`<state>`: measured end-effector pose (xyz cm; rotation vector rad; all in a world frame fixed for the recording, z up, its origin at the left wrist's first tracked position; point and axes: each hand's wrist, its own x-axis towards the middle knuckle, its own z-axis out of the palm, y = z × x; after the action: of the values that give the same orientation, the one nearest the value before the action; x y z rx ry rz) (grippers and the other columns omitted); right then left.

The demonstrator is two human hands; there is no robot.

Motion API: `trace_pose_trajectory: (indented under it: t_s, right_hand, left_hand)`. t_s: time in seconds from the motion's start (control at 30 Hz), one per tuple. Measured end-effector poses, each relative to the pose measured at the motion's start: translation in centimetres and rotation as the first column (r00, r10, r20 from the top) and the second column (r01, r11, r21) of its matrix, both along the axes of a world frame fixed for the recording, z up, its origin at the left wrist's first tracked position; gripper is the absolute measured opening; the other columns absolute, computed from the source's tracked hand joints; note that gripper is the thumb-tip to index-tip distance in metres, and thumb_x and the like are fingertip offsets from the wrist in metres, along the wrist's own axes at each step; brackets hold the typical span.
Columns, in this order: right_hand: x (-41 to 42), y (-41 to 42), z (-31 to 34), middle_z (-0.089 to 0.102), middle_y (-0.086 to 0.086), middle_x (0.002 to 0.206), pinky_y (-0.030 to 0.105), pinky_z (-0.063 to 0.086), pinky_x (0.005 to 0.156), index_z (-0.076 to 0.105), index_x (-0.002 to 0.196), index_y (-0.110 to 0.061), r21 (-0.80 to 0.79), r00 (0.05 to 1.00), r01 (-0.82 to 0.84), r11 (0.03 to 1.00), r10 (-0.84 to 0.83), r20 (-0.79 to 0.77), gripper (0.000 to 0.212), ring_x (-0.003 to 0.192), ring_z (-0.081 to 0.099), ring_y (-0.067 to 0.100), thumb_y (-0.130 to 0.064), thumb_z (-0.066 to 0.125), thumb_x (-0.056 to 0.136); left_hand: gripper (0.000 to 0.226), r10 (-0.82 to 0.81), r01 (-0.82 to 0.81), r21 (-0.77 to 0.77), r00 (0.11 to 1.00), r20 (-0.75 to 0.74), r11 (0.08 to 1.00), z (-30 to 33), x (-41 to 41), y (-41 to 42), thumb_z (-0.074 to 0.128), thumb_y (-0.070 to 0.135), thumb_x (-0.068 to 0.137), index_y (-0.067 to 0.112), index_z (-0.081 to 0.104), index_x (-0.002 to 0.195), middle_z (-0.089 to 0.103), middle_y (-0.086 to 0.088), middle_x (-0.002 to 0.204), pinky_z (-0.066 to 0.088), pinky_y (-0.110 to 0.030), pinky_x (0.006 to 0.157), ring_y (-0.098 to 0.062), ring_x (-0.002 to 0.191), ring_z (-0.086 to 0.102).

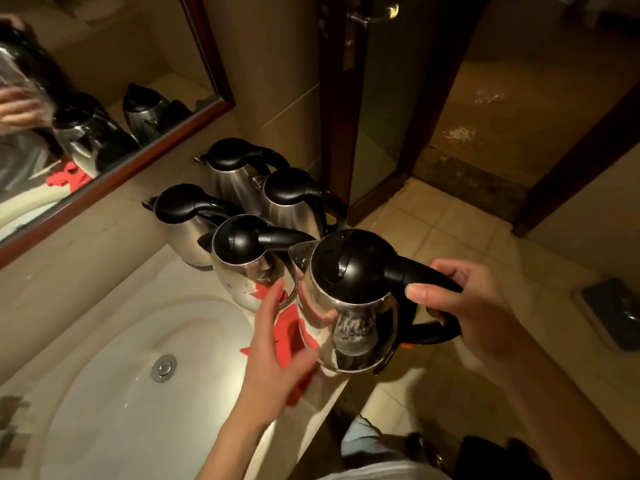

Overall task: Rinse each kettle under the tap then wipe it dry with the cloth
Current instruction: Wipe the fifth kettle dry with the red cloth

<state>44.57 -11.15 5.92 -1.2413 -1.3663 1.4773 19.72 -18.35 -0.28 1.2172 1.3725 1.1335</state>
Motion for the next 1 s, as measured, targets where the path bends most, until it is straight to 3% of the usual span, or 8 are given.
trace_pose_trajectory:
  t_s: [0.17,0.33,0.47,0.6,0.67,0.77,0.9,1.0]
  right_hand:
    - [2.0,0.6,-0.8,0.046,-0.003,0.049,0.016,0.036,0.045,0.058,0.051,-0.026,0.01,0.999,0.033,0.999,-0.033,-0.021,0.028,0.043,0.042,0.01,-0.042,0.08,0.056]
    - [3.9,1.9,-2.3,0.046,-0.001,0.047,0.018,0.037,0.044,0.056,0.048,-0.024,0.023,0.995,0.098,0.995,-0.098,0.011,0.033,0.042,0.041,0.012,-0.043,0.082,0.056]
    - [5.0,3.5,-3.5,0.05,-0.001,0.047,0.018,0.04,0.046,0.059,0.049,-0.027,0.078,0.988,0.13,0.988,-0.136,0.076,0.03,0.042,0.046,0.01,-0.045,0.08,0.061]
    - [5.0,5.5,-4.7,0.049,-0.005,0.045,0.017,0.042,0.047,0.058,0.051,-0.027,0.074,0.984,0.173,0.982,-0.175,0.025,0.029,0.04,0.047,0.008,-0.037,0.084,0.059]
    - [4.5,6.3,-5.6,0.05,-0.007,0.044,0.015,0.042,0.044,0.056,0.058,-0.012,0.046,0.975,0.223,0.974,-0.222,-0.014,0.033,0.039,0.048,0.005,-0.025,0.087,0.058]
    - [3.9,7.1,-6.9,0.052,-0.005,0.046,0.015,0.043,0.045,0.055,0.055,-0.014,0.072,0.961,0.273,0.959,-0.275,0.02,0.04,0.042,0.051,0.004,-0.04,0.086,0.054]
    - [3.0,7.7,-8.6,0.056,-0.001,0.048,0.017,0.046,0.046,0.057,0.054,-0.016,0.064,0.955,0.295,0.953,-0.297,0.028,0.039,0.044,0.054,0.005,-0.046,0.082,0.056]
    - [2.1,8.1,-9.5,0.057,0.001,0.05,0.02,0.049,0.047,0.055,0.056,-0.008,0.03,0.952,0.306,0.952,-0.306,0.006,0.048,0.047,0.057,0.01,-0.046,0.083,0.053]
  left_hand:
    - [0.133,-0.145,0.15,0.007,0.97,-0.197,0.989,0.8,3.5,1.9,0.088,0.056,0.056,0.055,-0.007,0.149,0.007,0.024,0.161,0.021,-0.035,0.12,0.002,0.148,0.011]
    - [0.139,-0.133,0.13,-0.029,0.966,-0.224,0.991,0.1,6.4,3.8,0.091,0.044,0.062,0.056,-0.022,0.143,-0.007,0.036,0.155,0.014,0.003,0.103,0.019,0.14,-0.001]
    - [0.137,-0.178,0.175,-0.032,0.959,-0.22,0.984,-0.9,7.5,6.5,0.092,0.027,0.064,0.045,-0.016,0.147,0.0,0.034,0.15,0.02,0.009,0.092,0.033,0.127,0.009]
    - [0.138,-0.243,0.228,-0.096,0.951,-0.191,0.969,-1.8,7.8,9.5,0.091,0.021,0.067,0.036,-0.017,0.152,0.019,0.02,0.157,0.021,0.006,0.095,0.026,0.131,0.023]
    - [0.136,-0.286,0.27,-0.115,0.944,-0.162,0.956,-2.4,7.8,10.7,0.087,0.01,0.072,0.031,-0.022,0.15,0.059,0.022,0.129,0.02,0.007,0.094,0.021,0.115,0.048]
    - [0.137,-0.31,0.286,-0.14,0.928,-0.208,0.948,-3.4,7.4,12.3,0.083,0.006,0.076,0.029,-0.032,0.146,0.059,0.045,0.101,0.027,-0.002,0.1,0.019,0.104,0.055]
    - [0.146,-0.277,0.233,-0.203,0.934,-0.226,0.951,-5.4,6.4,13.9,0.087,0.034,0.066,0.045,-0.036,0.142,0.067,-0.005,0.118,0.02,-0.039,0.122,-0.011,0.139,0.04]
    - [0.146,-0.257,0.198,-0.249,0.939,-0.229,0.948,-5.8,6.0,14.5,0.087,0.044,0.058,0.053,-0.033,0.141,0.042,-0.018,0.148,0.024,-0.037,0.121,-0.019,0.143,0.036]
